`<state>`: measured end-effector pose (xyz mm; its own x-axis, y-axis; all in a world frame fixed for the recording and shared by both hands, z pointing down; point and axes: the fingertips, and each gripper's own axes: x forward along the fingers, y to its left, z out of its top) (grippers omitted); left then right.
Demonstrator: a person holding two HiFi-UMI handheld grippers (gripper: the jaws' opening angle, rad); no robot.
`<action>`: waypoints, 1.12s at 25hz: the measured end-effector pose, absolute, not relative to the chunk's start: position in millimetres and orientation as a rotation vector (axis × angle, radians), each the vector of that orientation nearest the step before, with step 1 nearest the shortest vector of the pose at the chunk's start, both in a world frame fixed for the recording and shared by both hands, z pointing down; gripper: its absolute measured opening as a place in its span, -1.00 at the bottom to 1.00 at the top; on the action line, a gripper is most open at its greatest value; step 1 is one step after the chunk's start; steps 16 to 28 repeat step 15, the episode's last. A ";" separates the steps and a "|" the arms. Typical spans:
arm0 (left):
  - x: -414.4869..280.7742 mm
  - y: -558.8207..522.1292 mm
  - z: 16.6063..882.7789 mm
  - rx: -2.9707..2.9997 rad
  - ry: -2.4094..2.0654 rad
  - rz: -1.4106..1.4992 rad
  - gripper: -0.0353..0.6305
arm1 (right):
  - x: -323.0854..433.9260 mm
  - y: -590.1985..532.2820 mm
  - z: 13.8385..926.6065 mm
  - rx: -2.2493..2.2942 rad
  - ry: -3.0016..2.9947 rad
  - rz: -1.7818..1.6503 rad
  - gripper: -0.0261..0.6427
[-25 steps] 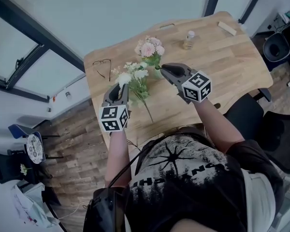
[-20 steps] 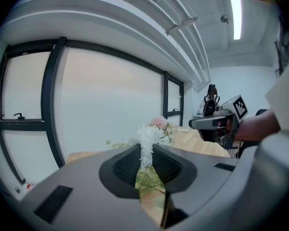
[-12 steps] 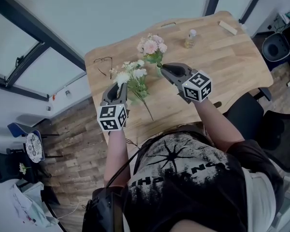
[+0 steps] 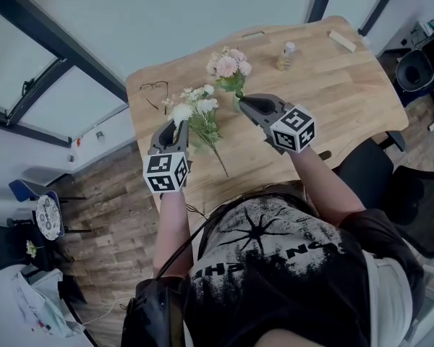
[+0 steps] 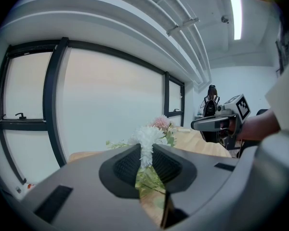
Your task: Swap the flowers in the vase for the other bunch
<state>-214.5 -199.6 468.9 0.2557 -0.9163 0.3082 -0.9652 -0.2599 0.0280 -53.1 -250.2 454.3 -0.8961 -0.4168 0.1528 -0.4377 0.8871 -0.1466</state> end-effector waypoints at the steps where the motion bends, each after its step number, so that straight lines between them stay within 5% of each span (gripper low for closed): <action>1: -214.4 -199.8 469.0 2.314 -1.765 0.340 -0.65 | -53.4 -249.9 453.8 0.666 -2.938 0.268 -0.82; 28: -209.5 -197.5 470.5 2.325 -1.752 0.332 -0.65 | -57.9 -239.1 457.4 0.653 -2.929 0.281 -0.82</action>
